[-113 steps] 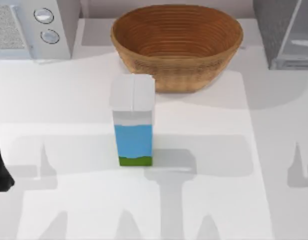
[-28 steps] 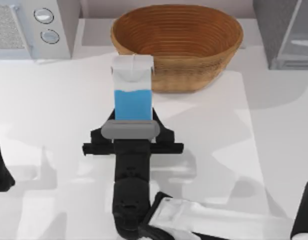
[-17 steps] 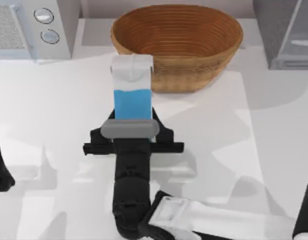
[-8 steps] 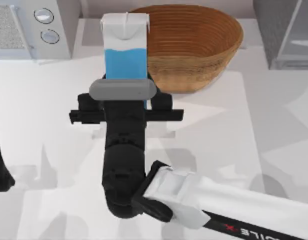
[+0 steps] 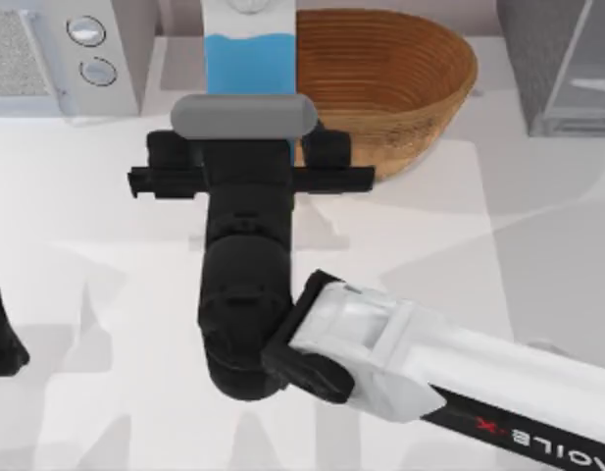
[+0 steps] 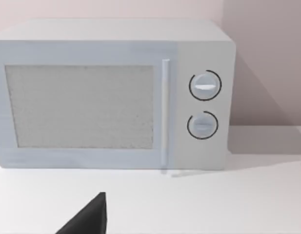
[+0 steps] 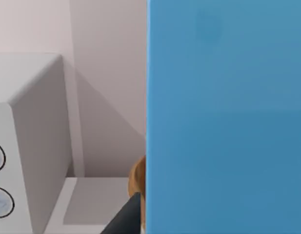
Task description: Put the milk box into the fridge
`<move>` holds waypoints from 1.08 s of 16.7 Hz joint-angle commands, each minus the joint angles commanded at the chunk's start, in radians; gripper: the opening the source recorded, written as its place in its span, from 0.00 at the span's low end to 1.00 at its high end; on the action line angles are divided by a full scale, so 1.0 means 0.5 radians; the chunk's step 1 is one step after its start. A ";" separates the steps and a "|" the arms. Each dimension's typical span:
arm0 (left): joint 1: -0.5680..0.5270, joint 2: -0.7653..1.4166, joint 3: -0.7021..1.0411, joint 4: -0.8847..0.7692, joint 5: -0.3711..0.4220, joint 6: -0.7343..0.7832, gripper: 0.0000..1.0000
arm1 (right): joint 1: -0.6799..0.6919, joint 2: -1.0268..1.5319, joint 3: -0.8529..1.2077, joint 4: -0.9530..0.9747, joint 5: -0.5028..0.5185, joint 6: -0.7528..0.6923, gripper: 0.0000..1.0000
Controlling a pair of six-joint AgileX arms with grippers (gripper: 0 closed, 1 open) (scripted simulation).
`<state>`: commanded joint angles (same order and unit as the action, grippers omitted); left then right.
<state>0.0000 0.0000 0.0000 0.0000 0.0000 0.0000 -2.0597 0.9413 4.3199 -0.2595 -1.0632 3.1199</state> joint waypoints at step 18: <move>0.000 0.000 0.000 0.000 0.000 0.000 1.00 | 0.969 -0.349 -1.836 0.395 0.309 -1.450 0.00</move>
<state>0.0000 0.0000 0.0000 0.0000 0.0000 0.0000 -1.5753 0.7669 3.4021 -0.0619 -0.9087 2.3950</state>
